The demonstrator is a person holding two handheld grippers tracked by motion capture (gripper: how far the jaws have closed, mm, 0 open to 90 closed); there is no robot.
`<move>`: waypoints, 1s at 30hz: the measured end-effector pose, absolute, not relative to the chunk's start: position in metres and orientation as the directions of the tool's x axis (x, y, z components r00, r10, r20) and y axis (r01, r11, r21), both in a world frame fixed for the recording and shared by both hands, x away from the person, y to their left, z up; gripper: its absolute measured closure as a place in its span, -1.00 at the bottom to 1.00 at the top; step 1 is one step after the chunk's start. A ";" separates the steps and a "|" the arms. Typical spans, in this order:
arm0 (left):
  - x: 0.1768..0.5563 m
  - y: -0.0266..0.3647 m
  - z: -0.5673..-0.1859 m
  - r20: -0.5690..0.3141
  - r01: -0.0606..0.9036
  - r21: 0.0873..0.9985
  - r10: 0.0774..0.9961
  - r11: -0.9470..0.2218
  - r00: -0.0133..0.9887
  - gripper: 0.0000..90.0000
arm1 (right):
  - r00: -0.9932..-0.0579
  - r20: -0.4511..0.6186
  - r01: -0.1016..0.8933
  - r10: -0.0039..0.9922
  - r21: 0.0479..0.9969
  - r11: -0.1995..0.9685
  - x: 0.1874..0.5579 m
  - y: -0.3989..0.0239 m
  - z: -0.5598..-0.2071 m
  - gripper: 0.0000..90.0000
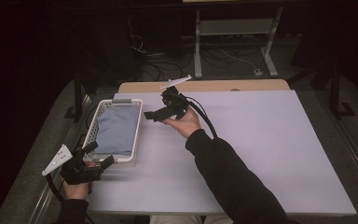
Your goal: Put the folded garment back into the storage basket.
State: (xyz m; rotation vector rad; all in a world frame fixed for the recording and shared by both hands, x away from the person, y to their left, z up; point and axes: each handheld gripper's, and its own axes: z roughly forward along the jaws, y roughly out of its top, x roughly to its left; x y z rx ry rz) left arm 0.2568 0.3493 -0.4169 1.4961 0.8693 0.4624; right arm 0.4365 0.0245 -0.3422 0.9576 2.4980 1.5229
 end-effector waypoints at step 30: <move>0.257 0.349 -0.417 -0.206 0.243 0.968 0.749 0.062 0.630 -1.00 | -0.809 0.232 0.434 0.540 0.856 0.283 0.417 -0.026 -0.329 -1.00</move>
